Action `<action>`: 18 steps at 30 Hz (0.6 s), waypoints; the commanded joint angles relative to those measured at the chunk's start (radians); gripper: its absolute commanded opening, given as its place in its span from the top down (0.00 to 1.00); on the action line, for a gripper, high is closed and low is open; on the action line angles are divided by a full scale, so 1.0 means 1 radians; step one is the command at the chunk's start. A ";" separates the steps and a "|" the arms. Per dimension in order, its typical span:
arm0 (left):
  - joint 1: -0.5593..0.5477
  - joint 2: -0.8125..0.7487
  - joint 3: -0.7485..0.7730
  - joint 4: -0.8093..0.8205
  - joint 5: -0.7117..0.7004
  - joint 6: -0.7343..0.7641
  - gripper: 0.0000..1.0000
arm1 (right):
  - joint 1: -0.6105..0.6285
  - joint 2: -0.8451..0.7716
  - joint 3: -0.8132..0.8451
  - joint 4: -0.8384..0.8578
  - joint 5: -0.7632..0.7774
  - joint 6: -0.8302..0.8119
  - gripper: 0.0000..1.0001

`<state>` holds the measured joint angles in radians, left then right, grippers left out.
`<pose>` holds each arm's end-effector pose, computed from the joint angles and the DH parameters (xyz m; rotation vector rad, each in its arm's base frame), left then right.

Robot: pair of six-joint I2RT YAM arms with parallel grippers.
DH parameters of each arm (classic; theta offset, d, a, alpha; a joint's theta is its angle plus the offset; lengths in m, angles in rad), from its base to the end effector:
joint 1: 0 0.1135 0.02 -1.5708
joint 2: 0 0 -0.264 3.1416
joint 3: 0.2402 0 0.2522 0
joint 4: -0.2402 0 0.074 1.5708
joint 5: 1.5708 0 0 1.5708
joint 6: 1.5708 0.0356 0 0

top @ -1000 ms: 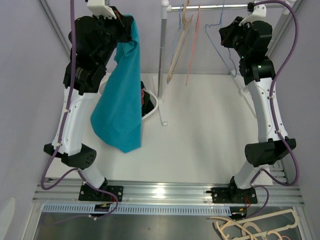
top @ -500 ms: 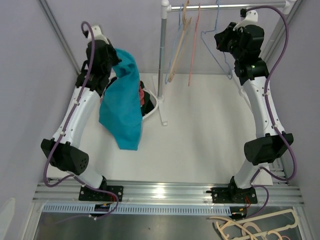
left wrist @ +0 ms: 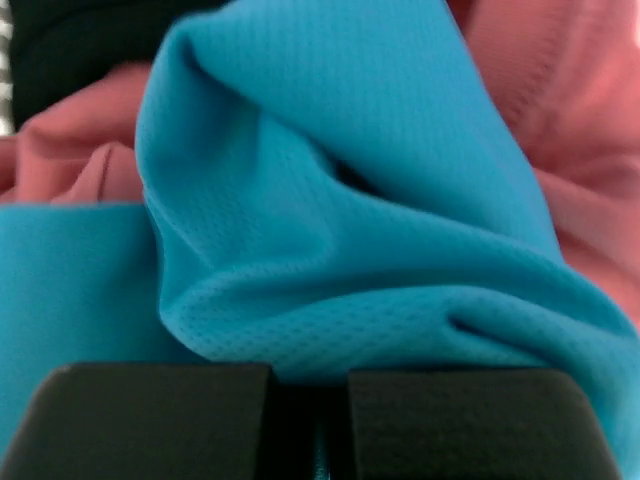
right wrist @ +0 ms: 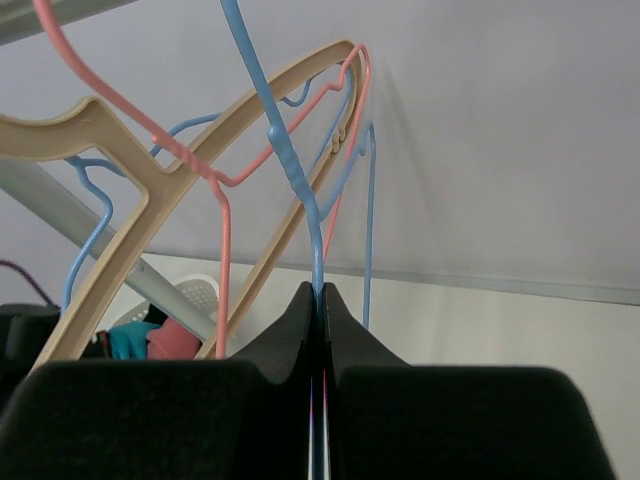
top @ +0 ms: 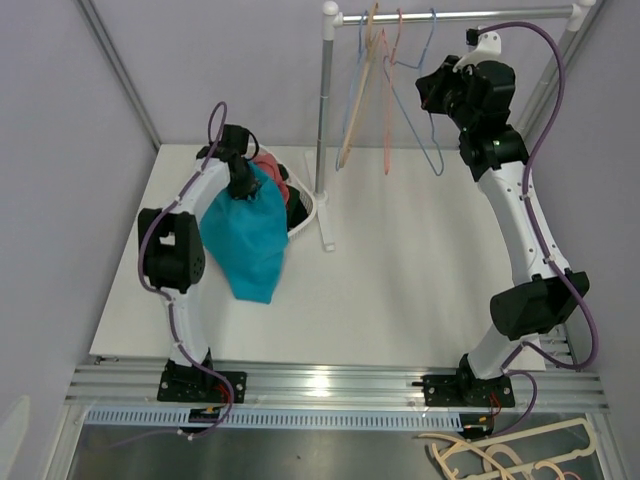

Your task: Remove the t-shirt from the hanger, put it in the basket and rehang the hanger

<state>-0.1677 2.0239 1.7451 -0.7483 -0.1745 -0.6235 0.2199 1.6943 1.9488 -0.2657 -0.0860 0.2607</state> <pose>0.4388 -0.0680 0.2478 -0.6427 2.4933 -0.0687 0.3740 0.0867 0.4940 -0.0354 1.5990 0.4428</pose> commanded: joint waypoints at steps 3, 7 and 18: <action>0.060 0.191 0.174 -0.298 0.103 -0.042 0.99 | 0.021 -0.082 -0.047 0.036 0.008 0.008 1.00; 0.060 0.119 0.096 -0.243 0.098 -0.047 0.99 | 0.024 -0.091 -0.048 0.029 0.017 0.003 1.00; 0.062 -0.146 0.065 -0.158 0.056 0.028 0.34 | 0.024 -0.088 -0.005 0.006 0.032 -0.003 0.69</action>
<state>-0.1108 2.0117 1.8351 -0.8909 -0.0998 -0.6167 0.2382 1.6379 1.9038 -0.2699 -0.0677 0.2626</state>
